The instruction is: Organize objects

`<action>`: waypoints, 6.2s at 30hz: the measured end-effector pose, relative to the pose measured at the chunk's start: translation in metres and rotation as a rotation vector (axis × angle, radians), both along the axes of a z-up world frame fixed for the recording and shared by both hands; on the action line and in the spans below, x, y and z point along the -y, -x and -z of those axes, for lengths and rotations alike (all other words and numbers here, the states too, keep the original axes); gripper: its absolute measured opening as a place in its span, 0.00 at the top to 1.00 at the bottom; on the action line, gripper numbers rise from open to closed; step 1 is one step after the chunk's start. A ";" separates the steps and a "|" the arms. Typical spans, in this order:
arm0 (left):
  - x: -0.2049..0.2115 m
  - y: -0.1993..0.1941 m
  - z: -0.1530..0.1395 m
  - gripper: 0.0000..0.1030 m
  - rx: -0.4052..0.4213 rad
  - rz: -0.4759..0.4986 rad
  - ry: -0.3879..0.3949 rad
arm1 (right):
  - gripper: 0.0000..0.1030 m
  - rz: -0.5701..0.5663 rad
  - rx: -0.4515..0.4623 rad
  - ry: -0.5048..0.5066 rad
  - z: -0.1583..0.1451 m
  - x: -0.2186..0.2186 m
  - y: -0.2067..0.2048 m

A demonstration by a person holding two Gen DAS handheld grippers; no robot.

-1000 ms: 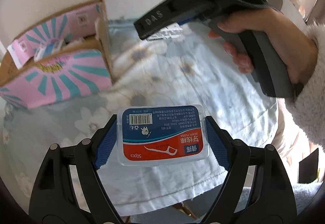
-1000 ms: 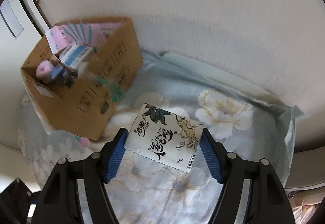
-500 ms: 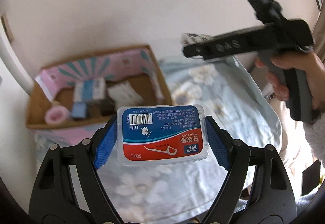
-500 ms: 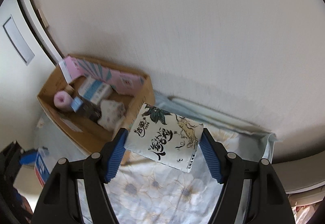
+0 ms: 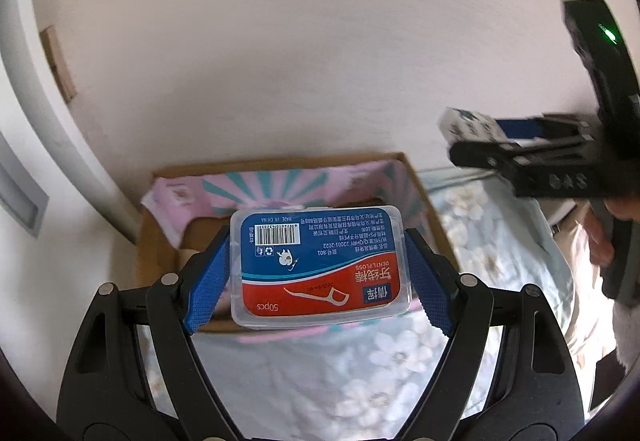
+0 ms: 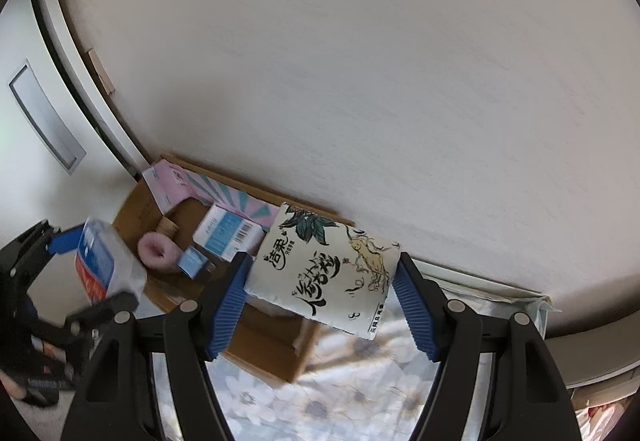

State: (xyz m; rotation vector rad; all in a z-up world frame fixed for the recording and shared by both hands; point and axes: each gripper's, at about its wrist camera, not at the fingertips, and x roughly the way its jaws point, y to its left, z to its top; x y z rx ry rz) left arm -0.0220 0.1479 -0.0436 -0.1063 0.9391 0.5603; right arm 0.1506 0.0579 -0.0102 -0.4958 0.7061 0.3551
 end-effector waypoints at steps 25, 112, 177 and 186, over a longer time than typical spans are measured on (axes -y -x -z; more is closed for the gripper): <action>-0.116 0.021 0.038 0.22 -0.058 -0.056 0.084 | 0.35 0.105 -0.116 -0.080 0.082 -0.065 -0.017; 0.028 0.046 -0.077 0.00 0.134 -0.117 -0.042 | 0.01 0.264 0.183 -0.046 -0.034 0.011 0.121; 0.039 0.046 -0.087 0.00 0.194 -0.135 0.021 | 0.01 0.223 0.242 -0.076 -0.050 0.021 0.126; 0.050 0.053 -0.095 0.00 0.250 -0.122 -0.042 | 0.01 0.193 0.237 -0.083 -0.052 0.021 0.128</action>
